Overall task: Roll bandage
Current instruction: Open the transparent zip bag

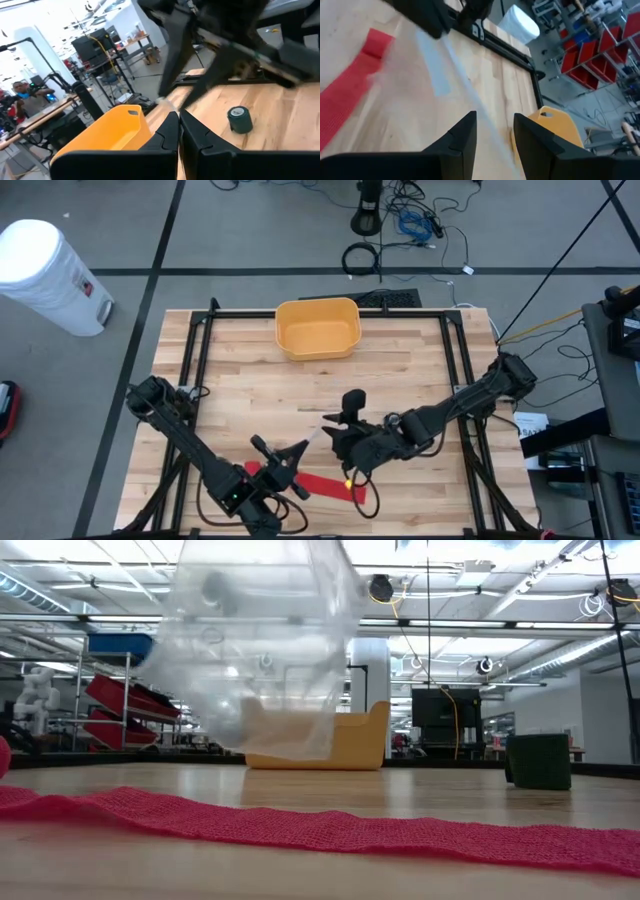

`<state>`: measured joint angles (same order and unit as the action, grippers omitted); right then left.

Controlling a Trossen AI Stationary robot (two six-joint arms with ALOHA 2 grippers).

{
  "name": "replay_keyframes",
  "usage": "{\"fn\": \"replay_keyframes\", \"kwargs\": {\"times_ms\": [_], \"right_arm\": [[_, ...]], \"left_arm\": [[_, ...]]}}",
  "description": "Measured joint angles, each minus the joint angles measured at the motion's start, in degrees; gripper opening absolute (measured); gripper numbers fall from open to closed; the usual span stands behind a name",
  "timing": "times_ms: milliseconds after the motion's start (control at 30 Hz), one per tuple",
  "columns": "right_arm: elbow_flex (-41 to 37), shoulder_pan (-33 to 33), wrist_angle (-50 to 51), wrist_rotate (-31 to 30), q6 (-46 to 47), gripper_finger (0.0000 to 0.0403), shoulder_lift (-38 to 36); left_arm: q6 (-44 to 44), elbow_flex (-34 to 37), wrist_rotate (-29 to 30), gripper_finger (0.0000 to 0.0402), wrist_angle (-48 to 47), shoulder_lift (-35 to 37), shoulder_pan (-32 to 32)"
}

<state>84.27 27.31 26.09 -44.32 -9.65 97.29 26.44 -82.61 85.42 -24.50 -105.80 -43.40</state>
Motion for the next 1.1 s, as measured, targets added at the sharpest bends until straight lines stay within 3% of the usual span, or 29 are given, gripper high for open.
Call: {"fn": "replay_keyframes", "kwargs": {"times_ms": [133,267,533,667,767,933,1100], "right_arm": [[0.3,0.6,0.2,1.9,-1.9,0.0114,-2.3],[0.6,0.1,0.7,11.3,-2.0,0.0114,-4.0],[0.6,-5.3,4.7,24.6,-1.4,0.0114,-4.0],[0.6,-6.8,4.4,25.8,-1.7,0.0114,-4.0],[0.6,-7.9,4.2,30.3,-1.5,0.0109,-4.0],[0.6,-8.7,3.4,32.5,-1.6,0.0076,-4.0],[0.6,-9.3,2.8,36.1,-2.0,0.0017,-4.0]], "left_arm": [[0.0,0.0,-0.1,0.0001,0.0,0.0,0.0],[-0.1,0.0,-0.2,0.0001,0.0,0.0,0.0],[-3.2,0.0,-2.1,0.0001,-0.1,0.0,0.0],[-3.3,0.0,-2.2,0.0001,-0.2,0.0,0.0],[-3.3,0.0,-2.2,0.0001,-0.2,0.0,0.0],[-3.3,0.0,-2.7,0.0001,-0.2,0.0,0.0],[-3.3,0.0,-2.7,0.0001,-0.2,0.0,0.0]]}}
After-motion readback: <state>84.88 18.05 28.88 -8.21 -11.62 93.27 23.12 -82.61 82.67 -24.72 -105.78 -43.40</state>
